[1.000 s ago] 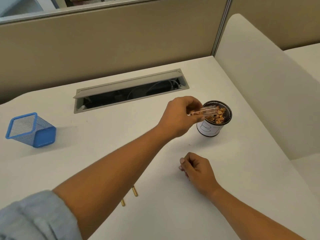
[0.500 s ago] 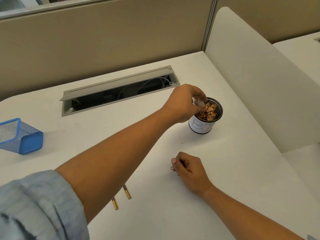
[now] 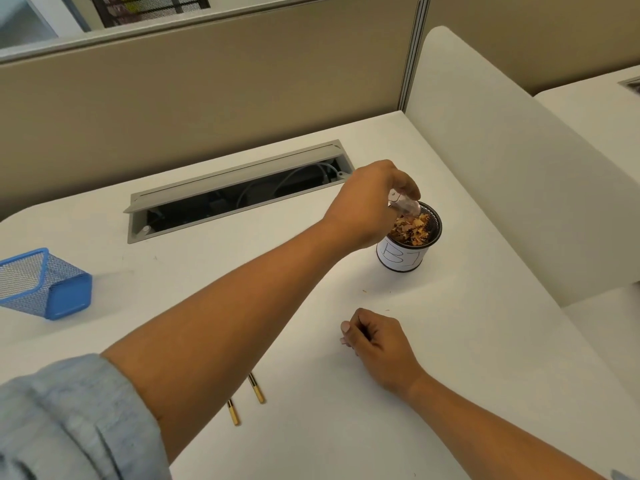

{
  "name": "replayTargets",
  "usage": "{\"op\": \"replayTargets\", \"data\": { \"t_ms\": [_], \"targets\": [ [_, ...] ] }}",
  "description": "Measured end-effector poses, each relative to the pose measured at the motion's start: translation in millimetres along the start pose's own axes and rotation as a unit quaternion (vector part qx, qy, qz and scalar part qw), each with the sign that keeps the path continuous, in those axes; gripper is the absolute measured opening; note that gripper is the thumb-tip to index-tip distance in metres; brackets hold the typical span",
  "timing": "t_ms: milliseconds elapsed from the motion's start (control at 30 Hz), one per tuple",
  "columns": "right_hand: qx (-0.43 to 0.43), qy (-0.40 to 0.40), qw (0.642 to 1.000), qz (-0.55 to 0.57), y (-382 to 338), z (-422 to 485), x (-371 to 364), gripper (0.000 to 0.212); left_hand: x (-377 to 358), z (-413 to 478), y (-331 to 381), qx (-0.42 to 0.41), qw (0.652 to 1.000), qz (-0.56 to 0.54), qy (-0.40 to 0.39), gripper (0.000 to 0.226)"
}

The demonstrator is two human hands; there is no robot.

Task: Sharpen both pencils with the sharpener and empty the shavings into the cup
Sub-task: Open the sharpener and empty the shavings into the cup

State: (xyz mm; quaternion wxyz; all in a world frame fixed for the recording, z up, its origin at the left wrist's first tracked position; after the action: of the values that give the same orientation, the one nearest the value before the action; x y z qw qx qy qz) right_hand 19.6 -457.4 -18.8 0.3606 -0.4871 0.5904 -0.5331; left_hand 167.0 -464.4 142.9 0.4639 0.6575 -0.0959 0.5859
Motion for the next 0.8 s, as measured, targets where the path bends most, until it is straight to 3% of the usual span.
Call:
{"op": "replayTargets", "data": {
  "t_ms": [200, 467, 600, 800],
  "targets": [
    [-0.007, -0.006, 1.000, 0.013, -1.1, -0.4, -0.5, 0.040, -2.1, -10.6, -7.9, 0.039, 0.999, -0.003, 0.025, 0.021],
    [-0.090, 0.033, 0.991, 0.095, -8.2, 1.9, 2.8, 0.027, 4.5, -43.6, -23.3, 0.135, 0.983, -0.121, 0.020, 0.028],
    [-0.101, 0.048, 0.984, 0.137, -28.2, -3.1, 10.6, 0.016, 14.4, -79.0, -36.0, 0.179, 0.964, -0.195, 0.030, 0.029],
    [-0.088, 0.048, 0.973, 0.207, -71.0, -34.2, 12.8, 0.022, 37.5, -168.0, -58.2, 0.242, 0.913, -0.317, 0.084, 0.028]
  ]
}}
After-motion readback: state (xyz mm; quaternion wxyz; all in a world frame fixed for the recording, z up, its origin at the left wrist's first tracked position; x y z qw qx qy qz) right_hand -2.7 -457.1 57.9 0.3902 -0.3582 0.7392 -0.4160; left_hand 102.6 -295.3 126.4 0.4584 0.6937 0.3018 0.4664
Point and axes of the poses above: each hand's wrist, its own z-axis towards the middle knuckle, its own x-axis out of the back of the hand, y = z × x, the point moved 4 cm from there along z, towards the middle knuckle, and after that the axes turned 11 degrees about z, right-handed, at the moved point
